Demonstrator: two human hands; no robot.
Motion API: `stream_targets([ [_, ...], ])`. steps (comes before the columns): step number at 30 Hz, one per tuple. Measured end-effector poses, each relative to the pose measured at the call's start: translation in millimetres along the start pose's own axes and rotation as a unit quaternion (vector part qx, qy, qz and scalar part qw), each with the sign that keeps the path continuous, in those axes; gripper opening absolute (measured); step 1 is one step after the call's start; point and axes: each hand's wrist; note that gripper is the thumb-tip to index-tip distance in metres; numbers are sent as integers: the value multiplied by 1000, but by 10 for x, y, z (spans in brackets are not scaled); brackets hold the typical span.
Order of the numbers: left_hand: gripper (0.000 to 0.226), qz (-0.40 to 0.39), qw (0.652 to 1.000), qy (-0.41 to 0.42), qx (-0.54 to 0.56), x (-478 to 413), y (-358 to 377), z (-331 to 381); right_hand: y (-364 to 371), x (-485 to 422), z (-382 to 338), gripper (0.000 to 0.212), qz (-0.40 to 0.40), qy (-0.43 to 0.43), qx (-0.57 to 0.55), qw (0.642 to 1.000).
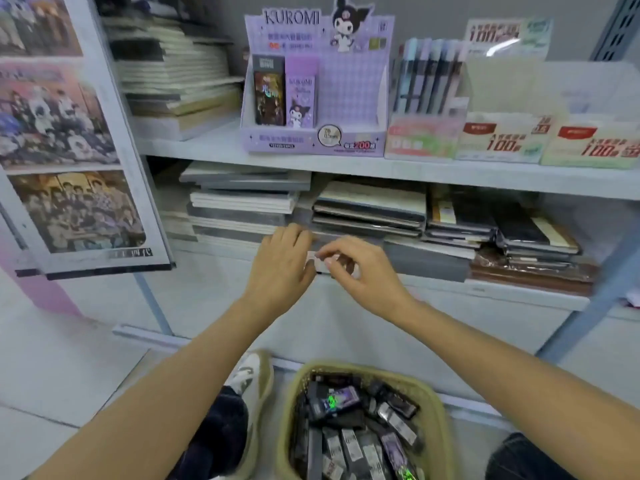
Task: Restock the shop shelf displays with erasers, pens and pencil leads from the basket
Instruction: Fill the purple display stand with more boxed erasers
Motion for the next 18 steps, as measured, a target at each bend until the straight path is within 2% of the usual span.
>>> stream_targets([
  [3,31,-152,985,-85,22,558,643,28,286,766,488,14,-89,131,5,987],
  [7,45,-318,928,-191,32,1467,1362,51,620,1597,1054,20,-201,270,24,941],
  [10,64,-394,875,-268,82,2028,1676,75,835,1999,1315,28,-251,308,42,917],
  [12,73,-405,860,-292,110,2256,1784,101,979,2163,1439,35,-286,315,53,904],
  [15,65,-330,893,-281,119,2435,1829,161,1185,2315,1556,56,-343,315,68,882],
  [18,57,-295,902,-292,119,2519,1804,226,1370,2399,1605,78,-388,288,107,869],
])
Point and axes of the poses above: each hand's wrist, its own x-axis away from the middle knuckle, its own y-axis out of the palm, z = x × y, and after that the axes turned 5 degrees about z, right-handed
